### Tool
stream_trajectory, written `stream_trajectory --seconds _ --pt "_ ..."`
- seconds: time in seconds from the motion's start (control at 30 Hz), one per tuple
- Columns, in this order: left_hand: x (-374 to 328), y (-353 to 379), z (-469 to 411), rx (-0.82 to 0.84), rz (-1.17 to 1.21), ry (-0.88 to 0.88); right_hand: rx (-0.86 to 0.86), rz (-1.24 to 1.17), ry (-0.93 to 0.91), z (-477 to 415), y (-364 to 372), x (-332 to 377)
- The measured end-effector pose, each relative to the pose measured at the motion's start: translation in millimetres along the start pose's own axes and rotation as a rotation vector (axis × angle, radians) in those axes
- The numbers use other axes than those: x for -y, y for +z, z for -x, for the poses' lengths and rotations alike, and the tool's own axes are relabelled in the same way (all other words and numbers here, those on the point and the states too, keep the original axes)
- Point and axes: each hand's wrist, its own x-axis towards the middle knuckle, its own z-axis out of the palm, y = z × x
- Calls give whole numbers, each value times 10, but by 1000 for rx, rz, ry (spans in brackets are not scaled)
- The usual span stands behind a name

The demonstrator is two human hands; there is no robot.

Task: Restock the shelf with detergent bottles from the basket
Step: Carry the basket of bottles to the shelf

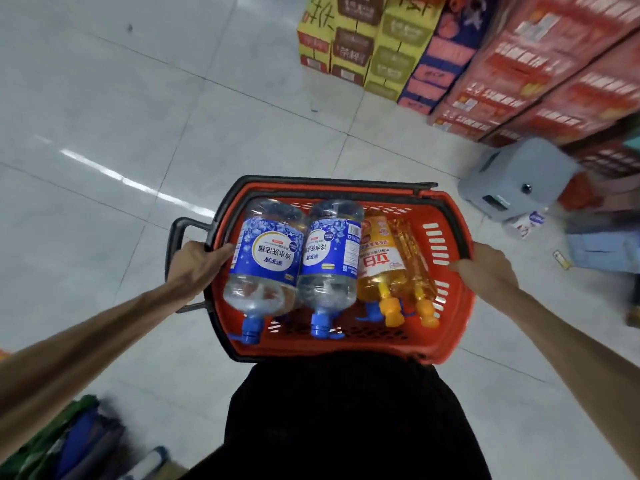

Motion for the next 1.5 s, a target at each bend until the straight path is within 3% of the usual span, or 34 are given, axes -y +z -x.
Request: stream_trajectory --seconds 0.4,0.7,1.07,1.27,1.5 --pt "-776 -500 -181 -145 171 -131 8 58 -103 -1097 -746 1379" --pt "-627 -1013 -780 -162 272 -241 72 179 -154 -1540 -906 2761" --pt "-271 -2382 -2177 -119 464 -320 7 373 -230 -1967 -885 5183" --pt "-111 -3054 -2714 -157 518 -383 -61 403 -378 -2148 -871 6472" --pt "-266 -3842 -3593 -219 574 -441 -18 445 -511 -2723 -848 8072"
